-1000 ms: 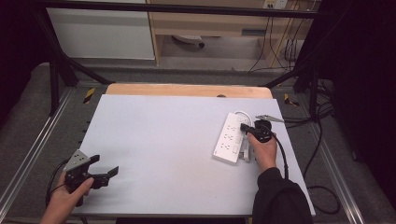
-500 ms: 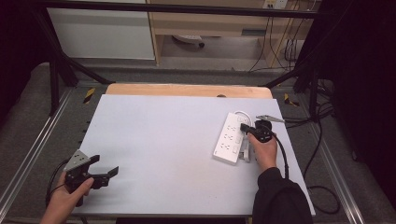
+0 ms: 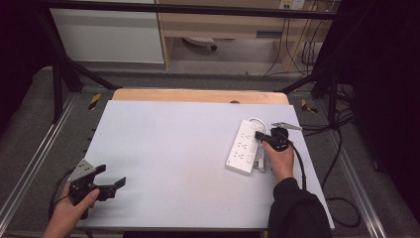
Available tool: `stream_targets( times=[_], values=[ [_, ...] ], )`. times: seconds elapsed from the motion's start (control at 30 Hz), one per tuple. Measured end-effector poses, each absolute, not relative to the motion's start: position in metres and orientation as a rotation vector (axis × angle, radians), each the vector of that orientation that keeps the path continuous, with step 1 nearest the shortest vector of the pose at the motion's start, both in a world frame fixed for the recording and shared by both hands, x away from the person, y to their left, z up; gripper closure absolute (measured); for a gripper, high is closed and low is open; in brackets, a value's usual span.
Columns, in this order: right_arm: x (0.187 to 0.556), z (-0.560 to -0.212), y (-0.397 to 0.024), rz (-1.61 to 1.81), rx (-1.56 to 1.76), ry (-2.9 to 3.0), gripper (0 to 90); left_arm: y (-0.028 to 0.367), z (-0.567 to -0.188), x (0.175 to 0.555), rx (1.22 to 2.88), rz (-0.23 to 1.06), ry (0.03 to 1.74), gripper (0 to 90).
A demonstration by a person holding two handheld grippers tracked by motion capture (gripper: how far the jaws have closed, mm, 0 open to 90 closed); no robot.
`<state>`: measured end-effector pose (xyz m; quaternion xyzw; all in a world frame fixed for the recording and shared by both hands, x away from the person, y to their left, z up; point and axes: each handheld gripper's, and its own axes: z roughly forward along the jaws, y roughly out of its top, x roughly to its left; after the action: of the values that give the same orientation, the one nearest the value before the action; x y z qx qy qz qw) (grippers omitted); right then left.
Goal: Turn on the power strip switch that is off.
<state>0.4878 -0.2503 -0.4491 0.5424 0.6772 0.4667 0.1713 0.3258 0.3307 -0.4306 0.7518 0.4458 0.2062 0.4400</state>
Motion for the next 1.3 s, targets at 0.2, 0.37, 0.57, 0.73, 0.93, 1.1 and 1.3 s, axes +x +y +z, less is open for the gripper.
stream_targets(
  times=[0.2,0.37,0.57,0.73,0.93,1.1,1.3],
  values=[
    [0.488,-0.4493,-0.2508,1.327,1.537,1.925,90.0,0.3305,-0.4307,0.3259,1.867,0.512,1.107,7.2],
    [0.4885,-0.4496,-0.2506,1.329,1.539,1.92,90.0,0.3306,-0.4308,0.3258,1.867,0.513,1.108,7.2],
    [0.4884,-0.4501,-0.2508,1.33,1.535,1.918,90.0,0.3306,-0.4309,0.3259,1.868,0.512,1.107,7.1],
    [0.4883,-0.4504,-0.2509,1.332,1.536,1.917,90.0,0.3306,-0.431,0.3259,1.87,0.513,1.109,7.2],
    [0.4887,-0.4524,-0.2508,1.325,1.534,1.914,90.0,0.3306,-0.4311,0.3258,1.873,0.512,1.109,7.2],
    [0.4892,-0.4521,-0.2506,1.321,1.532,1.914,90.0,0.3307,-0.4312,0.3259,1.874,0.512,1.109,7.2],
    [0.4891,-0.4521,-0.2503,1.32,1.535,1.911,90.0,0.3307,-0.4312,0.3259,1.872,0.513,1.11,7.2]
  ],
)
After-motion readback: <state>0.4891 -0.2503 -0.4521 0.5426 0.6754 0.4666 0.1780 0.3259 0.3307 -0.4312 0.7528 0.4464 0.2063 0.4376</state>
